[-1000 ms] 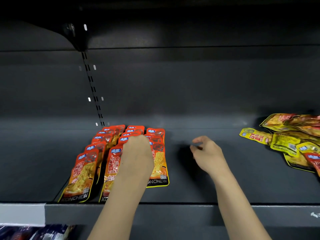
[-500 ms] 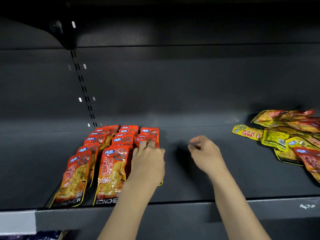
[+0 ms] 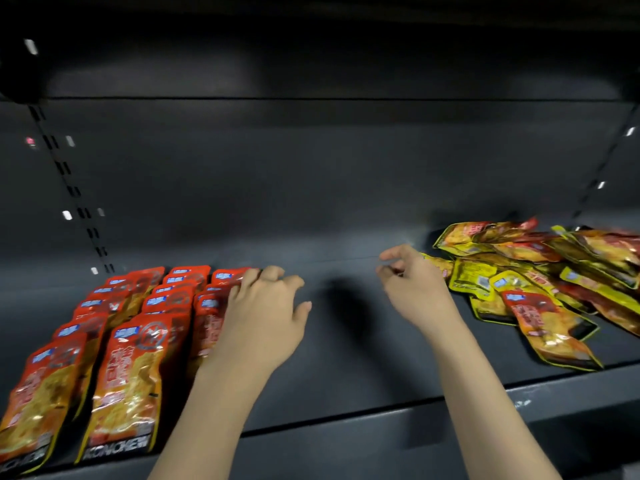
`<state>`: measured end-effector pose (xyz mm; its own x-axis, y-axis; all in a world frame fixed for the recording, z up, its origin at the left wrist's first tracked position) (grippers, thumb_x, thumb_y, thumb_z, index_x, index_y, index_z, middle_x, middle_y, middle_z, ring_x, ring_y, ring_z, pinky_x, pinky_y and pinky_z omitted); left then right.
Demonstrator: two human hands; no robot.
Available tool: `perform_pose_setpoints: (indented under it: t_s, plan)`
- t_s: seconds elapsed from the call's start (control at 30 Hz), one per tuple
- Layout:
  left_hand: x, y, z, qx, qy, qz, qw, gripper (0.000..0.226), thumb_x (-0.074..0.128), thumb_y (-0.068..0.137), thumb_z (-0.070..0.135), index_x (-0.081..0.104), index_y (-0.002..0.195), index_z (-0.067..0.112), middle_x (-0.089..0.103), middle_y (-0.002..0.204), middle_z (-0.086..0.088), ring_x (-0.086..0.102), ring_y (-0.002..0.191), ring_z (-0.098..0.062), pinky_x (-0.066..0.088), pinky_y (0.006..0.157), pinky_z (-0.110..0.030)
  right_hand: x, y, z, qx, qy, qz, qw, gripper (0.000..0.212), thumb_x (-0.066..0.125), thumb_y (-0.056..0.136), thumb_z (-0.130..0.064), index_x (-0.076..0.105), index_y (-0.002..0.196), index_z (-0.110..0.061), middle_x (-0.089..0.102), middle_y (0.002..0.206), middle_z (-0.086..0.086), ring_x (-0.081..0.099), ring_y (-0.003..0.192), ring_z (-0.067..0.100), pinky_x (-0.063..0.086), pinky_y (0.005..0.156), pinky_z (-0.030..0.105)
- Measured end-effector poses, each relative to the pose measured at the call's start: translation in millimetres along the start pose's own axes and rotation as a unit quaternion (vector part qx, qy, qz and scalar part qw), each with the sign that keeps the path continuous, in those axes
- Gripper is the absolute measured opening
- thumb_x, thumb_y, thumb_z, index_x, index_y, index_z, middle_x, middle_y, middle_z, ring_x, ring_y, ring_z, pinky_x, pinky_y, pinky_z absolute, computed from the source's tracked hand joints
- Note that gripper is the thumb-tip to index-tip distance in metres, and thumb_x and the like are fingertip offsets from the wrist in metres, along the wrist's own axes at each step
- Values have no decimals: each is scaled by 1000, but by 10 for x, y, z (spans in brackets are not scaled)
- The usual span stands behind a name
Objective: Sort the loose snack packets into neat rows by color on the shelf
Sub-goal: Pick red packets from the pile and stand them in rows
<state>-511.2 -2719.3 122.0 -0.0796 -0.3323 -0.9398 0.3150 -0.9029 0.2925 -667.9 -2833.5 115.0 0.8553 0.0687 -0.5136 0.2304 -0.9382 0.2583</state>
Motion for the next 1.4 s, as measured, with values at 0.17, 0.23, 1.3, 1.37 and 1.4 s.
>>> perform_pose_setpoints:
  t_s: [0.17, 0.23, 1.3, 1.37, 1.4]
  plan:
    - [79, 224, 464, -12, -7, 14, 1000, 40, 46, 94, 43, 49, 132, 31, 44, 138, 7, 36, 127, -19, 32, 106, -32, -605, 278, 267, -17, -12, 19, 1000, 9, 54, 92, -16, 56, 100, -18, 52, 76, -8, 51, 73, 17, 35, 67, 22]
    - [143, 315, 747, -21, -8, 16, 1000, 40, 45, 95, 43, 48, 132, 30, 44, 137, 7, 35, 126, -19, 32, 103, -32, -863, 383, 412, -29, -18, 23, 999, 10, 54, 92, -16, 58, 102, -17, 53, 77, -7, 50, 69, 14, 34, 67, 22]
    - [1168, 2102, 3081, 27, 163, -67, 984, 25, 52, 88, -2, 59, 111, 5, 63, 114, -16, 61, 106, -34, 49, 86, -38, -2927, 809, 1829, -48, -75, -9, 996, 16, 50, 96, -19, 56, 110, -20, 58, 101, -3, 48, 64, 5, 45, 62, 25]
    - [1155, 2124, 3038, 17, 157, -65, 985, 20, 56, 88, 3, 62, 108, 4, 63, 112, -17, 62, 104, -34, 50, 84, -38, -2912, 861, 1808, -59, -89, -10, 994, 16, 50, 96, -19, 56, 111, -20, 57, 99, -4, 47, 65, 3, 35, 55, 19]
    - [1125, 2130, 3013, 13, 155, -60, 986, 21, 57, 88, 4, 62, 108, 5, 62, 113, -16, 62, 104, -33, 50, 84, -38, -2895, 887, 1798, -64, -92, -11, 994, 16, 50, 96, -20, 56, 111, -20, 56, 99, -4, 47, 66, 3, 33, 56, 21]
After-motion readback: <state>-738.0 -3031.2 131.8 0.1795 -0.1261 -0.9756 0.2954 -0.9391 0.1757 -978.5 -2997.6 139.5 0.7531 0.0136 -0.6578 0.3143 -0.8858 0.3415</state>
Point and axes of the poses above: each hand's wrist, its own y-axis towards the middle knuckle, its own x-axis out of the palm, z = x × y, the point moved 2 cm from there along y, towards the middle knuckle
